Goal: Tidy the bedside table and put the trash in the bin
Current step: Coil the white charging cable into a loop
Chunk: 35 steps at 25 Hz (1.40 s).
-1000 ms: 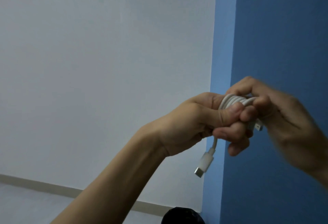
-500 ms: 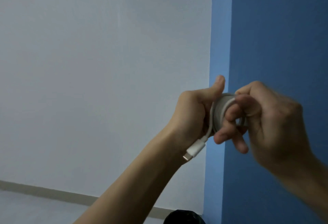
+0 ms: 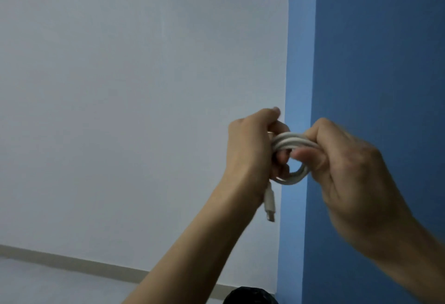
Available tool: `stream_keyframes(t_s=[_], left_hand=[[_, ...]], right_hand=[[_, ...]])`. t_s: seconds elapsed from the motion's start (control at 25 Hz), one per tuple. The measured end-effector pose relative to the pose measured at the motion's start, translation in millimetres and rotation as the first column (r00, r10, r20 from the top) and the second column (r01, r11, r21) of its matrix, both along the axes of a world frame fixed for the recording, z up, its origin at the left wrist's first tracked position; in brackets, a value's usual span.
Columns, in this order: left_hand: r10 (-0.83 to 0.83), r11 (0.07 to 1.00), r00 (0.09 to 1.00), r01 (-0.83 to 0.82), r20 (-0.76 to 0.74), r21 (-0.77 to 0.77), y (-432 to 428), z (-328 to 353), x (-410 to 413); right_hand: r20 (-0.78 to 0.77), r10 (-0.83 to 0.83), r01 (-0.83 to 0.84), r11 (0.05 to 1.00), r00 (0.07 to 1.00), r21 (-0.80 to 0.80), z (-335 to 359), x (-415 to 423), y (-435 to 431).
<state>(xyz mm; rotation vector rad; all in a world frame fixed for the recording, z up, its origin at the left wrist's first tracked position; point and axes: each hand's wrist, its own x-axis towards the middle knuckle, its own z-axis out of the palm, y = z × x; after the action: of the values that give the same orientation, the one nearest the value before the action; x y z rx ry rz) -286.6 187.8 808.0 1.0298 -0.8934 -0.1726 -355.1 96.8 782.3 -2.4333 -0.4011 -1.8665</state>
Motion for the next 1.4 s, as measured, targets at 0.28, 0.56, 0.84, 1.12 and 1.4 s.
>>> stream_keyframes(t_s=[0.28,0.56,0.84,1.12,1.4], left_hand=[[0.072,0.996,0.995,-0.069,0.067,-0.052,-6,-2,-9],[-0.311,0.950,0.930,0.307,0.195,0.047,17,-24,12],[-0.388,0.920,0.897,0.390,0.212,0.035,8,-27,15],[-0.128,0.991,0.919,0.137,0.372,0.002,1,-20,4],[0.204,0.977,0.783,-0.204,0.588,-0.068,-5,-18,-6]], right_hand=[[-0.128,0.086,-0.071,0.991,0.988,0.116,2,-9,0],[0.004,0.131,-0.124,0.928,0.991,0.352,5,-11,-17],[0.020,0.156,-0.151,0.904,0.988,0.399,2,-10,-18],[0.001,0.027,-0.026,0.964,1.000,0.264,-2,-18,-14],[0.023,-0.014,0.009,0.978,1.000,0.210,-8,-21,-18]])
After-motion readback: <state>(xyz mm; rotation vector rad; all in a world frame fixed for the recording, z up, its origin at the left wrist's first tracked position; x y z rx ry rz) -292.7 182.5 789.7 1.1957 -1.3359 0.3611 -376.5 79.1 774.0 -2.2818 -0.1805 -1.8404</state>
